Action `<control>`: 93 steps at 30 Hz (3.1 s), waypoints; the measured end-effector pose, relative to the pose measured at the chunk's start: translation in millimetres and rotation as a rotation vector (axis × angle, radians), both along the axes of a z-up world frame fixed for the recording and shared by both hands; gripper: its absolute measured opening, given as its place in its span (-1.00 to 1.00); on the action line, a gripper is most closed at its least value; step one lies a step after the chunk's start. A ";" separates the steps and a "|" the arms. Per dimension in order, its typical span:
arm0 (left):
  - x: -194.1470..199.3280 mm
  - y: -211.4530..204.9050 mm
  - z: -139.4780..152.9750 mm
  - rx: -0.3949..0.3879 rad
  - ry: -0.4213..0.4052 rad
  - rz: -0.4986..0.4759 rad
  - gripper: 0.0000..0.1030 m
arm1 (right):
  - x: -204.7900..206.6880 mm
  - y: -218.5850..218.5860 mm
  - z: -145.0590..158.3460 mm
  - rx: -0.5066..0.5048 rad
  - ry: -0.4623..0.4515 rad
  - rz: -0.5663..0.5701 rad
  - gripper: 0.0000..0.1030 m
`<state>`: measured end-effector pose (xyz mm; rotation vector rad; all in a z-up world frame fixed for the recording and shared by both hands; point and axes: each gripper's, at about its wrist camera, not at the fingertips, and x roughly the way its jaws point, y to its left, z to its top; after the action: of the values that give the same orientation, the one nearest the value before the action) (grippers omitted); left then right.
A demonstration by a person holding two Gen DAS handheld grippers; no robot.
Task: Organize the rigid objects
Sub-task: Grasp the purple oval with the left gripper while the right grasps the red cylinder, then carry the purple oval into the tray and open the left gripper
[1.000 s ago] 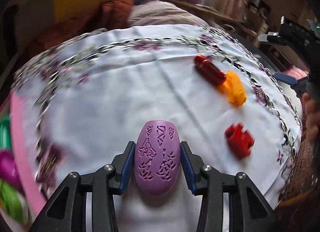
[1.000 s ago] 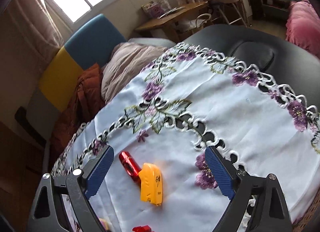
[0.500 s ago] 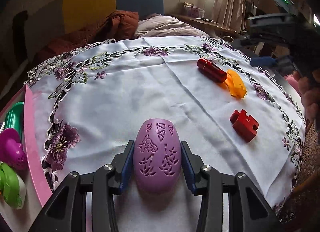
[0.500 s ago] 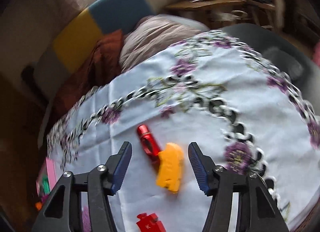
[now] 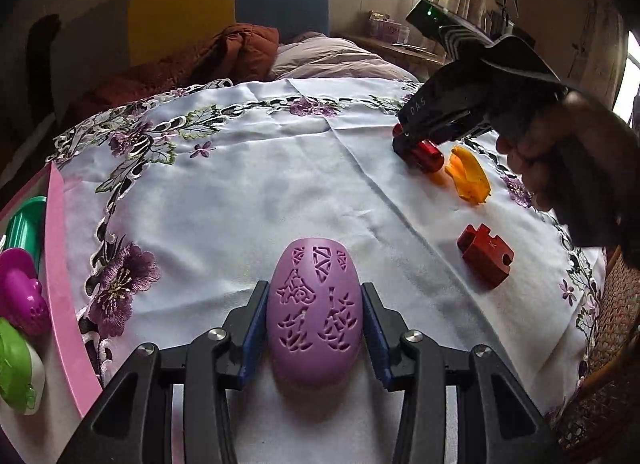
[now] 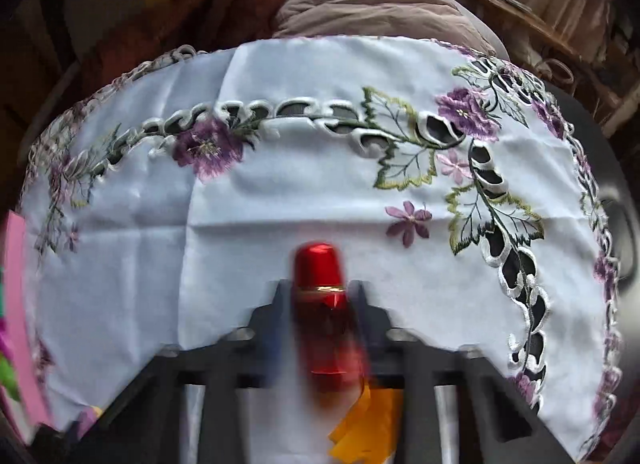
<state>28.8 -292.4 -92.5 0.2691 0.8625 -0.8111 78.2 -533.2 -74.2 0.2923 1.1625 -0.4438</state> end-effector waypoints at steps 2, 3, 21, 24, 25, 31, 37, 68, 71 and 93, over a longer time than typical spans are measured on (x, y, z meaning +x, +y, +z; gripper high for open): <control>0.2 0.4 -0.3 -0.003 0.001 0.000 -0.14 | -4.6 5.3 3.0 0.043 -0.028 0.018 -0.49; 0.0 0.1 -0.4 -0.003 -0.001 0.000 -0.14 | -6.7 9.8 6.3 0.050 -0.048 0.035 -0.49; -1.0 0.8 -0.3 0.001 -0.007 0.004 -0.15 | -40.0 75.6 -6.8 0.147 -0.089 0.257 -0.47; -0.7 0.2 1.1 0.012 -0.004 0.005 -0.15 | -40.5 81.9 -7.7 0.118 -0.090 0.280 -0.47; -1.0 0.2 2.0 0.018 -0.002 0.008 -0.15 | -41.7 83.5 -7.9 0.112 -0.092 0.283 -0.47; -1.3 8.5 9.8 0.003 0.035 0.033 -0.15 | -22.8 90.9 -12.5 0.097 -0.100 0.297 -0.47; -9.2 24.6 34.8 -0.056 0.031 0.050 -0.15 | -21.5 85.5 -13.4 0.134 -0.111 0.282 -0.47; 33.5 248.4 65.3 -0.094 0.047 0.628 -0.15 | -19.4 99.9 -11.4 0.006 -0.093 0.354 -0.47; 40.9 260.7 55.5 -0.089 0.090 0.665 -0.15 | -19.3 100.1 -11.3 0.002 -0.091 0.358 -0.47; 80.4 250.2 22.5 0.029 0.087 0.659 -0.14 | -19.0 101.9 -11.4 -0.014 -0.089 0.368 -0.47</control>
<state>109.2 -42.2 -69.9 -0.0335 0.9677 -0.1959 59.3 -431.3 -85.6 0.0800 1.0968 -0.1143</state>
